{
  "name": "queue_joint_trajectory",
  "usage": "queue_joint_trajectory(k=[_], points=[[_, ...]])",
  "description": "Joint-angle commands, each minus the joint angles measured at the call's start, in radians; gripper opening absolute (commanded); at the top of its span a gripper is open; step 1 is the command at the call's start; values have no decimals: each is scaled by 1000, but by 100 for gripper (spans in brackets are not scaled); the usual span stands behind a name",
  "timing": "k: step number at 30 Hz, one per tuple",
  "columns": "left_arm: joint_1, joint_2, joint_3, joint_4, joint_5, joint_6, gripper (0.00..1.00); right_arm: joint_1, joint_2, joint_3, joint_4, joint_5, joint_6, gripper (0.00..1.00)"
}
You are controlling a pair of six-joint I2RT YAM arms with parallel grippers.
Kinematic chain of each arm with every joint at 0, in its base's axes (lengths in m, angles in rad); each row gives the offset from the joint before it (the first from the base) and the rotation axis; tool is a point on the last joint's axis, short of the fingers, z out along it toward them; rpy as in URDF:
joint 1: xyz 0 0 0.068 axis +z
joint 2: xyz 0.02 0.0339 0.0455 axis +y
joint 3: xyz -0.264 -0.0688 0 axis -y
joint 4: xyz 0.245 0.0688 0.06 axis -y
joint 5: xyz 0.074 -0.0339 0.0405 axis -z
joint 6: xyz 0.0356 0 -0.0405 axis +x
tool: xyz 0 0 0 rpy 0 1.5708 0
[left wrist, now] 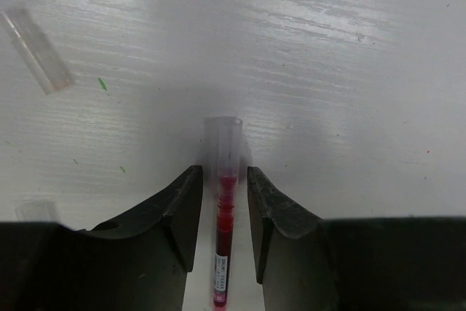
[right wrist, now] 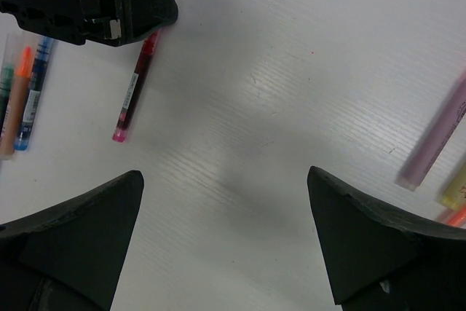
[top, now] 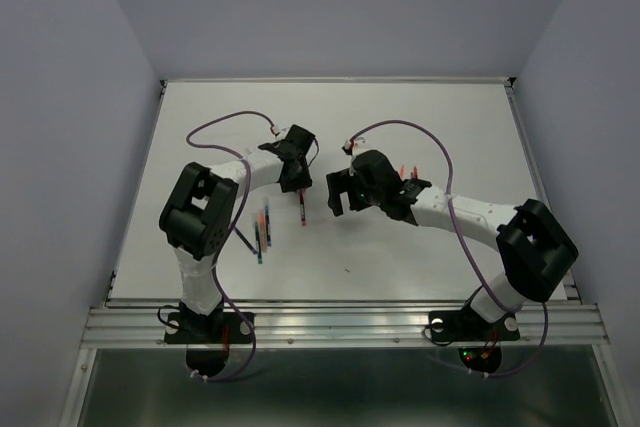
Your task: Open the pen caps
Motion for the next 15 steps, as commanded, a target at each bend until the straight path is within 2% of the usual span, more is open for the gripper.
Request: queue_joint_trajectory(k=[1, 4, 6, 8, 14, 15], points=[[-13, 27, 33, -55, -37, 22, 44, 7, -7, -1, 19, 27, -10, 100], [-14, 53, 43, -70, -50, 25, 42, 7, -5, -4, 19, 33, -10, 100], [-17, 63, 62, -89, -67, 29, 36, 7, 0, -7, 19, 38, -9, 100], [-22, 79, 77, -121, -86, 37, 35, 7, 1, -9, 19, 38, -7, 100], [-33, 116, 122, -187, -147, 56, 19, 7, -3, -20, 19, 53, -18, 100], [-33, 123, 125, -188, -135, 60, 10, 7, -5, -21, 19, 55, -20, 100]])
